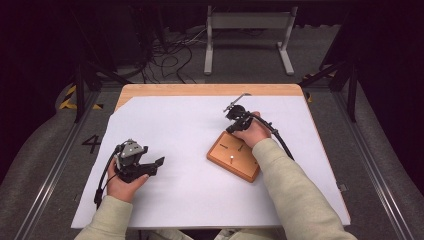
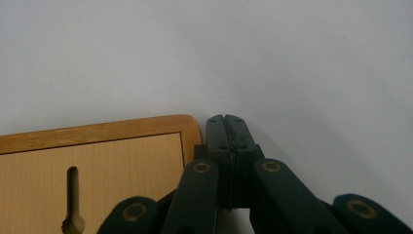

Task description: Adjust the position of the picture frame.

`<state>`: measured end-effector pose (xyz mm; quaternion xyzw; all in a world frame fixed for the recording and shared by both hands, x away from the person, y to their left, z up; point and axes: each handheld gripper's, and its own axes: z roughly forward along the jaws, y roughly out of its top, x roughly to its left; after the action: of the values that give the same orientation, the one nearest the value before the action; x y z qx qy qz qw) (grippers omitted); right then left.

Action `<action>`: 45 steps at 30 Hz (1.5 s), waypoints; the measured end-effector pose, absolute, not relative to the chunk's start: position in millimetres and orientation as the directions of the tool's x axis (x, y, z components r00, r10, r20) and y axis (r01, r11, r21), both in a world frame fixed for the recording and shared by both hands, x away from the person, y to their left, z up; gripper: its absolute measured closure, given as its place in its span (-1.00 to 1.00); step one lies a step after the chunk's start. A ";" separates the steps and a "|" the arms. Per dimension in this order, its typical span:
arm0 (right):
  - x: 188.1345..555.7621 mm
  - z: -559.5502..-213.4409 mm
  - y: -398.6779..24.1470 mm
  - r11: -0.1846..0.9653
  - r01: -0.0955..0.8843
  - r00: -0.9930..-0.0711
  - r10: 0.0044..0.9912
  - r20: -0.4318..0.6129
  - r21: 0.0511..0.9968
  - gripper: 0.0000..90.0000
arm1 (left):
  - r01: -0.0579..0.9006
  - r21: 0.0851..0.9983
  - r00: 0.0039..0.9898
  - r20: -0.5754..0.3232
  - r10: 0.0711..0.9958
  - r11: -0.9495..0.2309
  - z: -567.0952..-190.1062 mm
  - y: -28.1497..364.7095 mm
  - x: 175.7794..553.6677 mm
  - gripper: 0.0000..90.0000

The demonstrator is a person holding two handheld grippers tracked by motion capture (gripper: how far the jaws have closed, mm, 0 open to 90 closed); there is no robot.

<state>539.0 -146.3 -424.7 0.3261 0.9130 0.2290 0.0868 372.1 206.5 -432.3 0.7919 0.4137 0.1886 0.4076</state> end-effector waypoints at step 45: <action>465.4 -371.3 -137.3 0.622 0.361 -0.860 0.510 -0.010 0.695 0.88 | 0.472 0.817 0.620 -0.041 0.784 -0.330 -426.7 195.6 381.0 -0.41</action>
<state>465.4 -137.3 -371.3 0.2433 0.8945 0.3605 0.1037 381.0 195.6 -426.7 0.7944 0.3953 0.1843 0.4227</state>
